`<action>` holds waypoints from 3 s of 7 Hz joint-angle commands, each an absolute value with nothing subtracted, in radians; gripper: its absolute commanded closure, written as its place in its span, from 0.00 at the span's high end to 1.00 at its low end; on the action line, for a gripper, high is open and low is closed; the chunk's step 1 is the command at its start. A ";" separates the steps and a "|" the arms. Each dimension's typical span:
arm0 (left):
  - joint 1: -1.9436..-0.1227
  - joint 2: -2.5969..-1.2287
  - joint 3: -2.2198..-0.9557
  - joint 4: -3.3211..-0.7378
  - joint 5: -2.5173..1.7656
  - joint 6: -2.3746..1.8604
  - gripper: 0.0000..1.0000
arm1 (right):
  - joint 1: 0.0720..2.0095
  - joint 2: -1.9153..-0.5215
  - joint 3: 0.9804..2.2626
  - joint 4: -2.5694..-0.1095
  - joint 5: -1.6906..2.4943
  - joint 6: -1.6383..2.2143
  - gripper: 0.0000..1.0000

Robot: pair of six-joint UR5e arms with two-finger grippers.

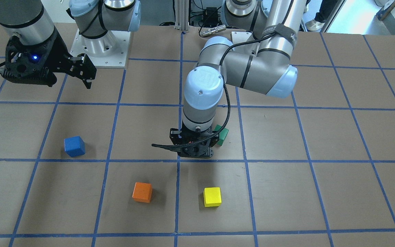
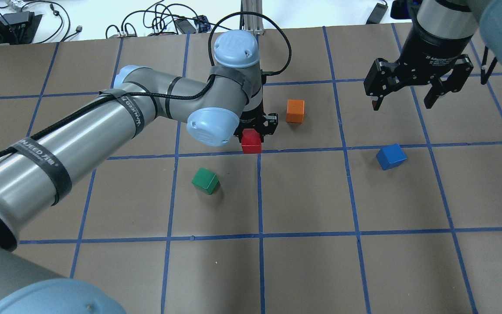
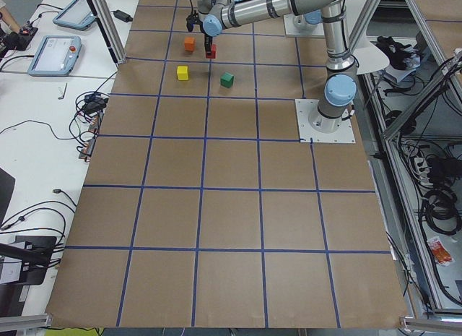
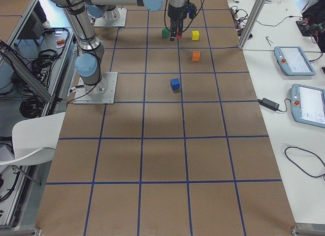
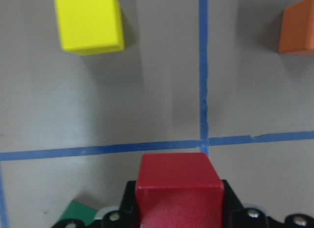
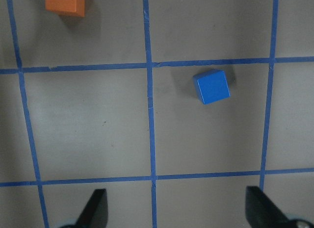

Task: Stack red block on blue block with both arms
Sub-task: 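Carry the red cube with the left gripper toward the right gripper's side, then open the left gripper to set the red cube down and withdraw, then move the right gripper over the red cube while the left arm rests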

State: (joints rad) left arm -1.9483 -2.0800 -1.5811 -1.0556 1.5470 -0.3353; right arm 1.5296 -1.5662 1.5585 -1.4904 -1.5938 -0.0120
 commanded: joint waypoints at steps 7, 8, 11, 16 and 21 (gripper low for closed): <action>-1.876 -1.999 -1.557 -1.119 1.572 -0.312 1.00 | 1.529 -1.565 1.559 -1.503 -1.592 0.018 1.00; -1.831 -1.932 -1.539 -1.235 1.583 -0.170 1.00 | 1.529 -1.560 1.559 -1.512 -1.591 0.020 1.00; -1.622 -1.693 -1.540 -1.495 1.569 0.197 1.00 | 1.532 -1.508 1.557 -1.582 -1.572 0.024 1.00; -1.547 -1.566 -1.523 -1.577 1.589 0.163 1.00 | 1.735 -1.307 1.552 -1.857 -1.572 0.210 1.00; -1.537 -1.575 -1.506 -1.585 1.586 0.115 1.00 | 1.888 -1.132 1.554 -2.048 -1.568 0.230 1.00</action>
State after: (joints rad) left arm -1.5374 -1.5644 -1.5128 -1.5853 1.5870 0.1285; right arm 1.8623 -1.1737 1.5536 -2.0155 -1.5702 0.2256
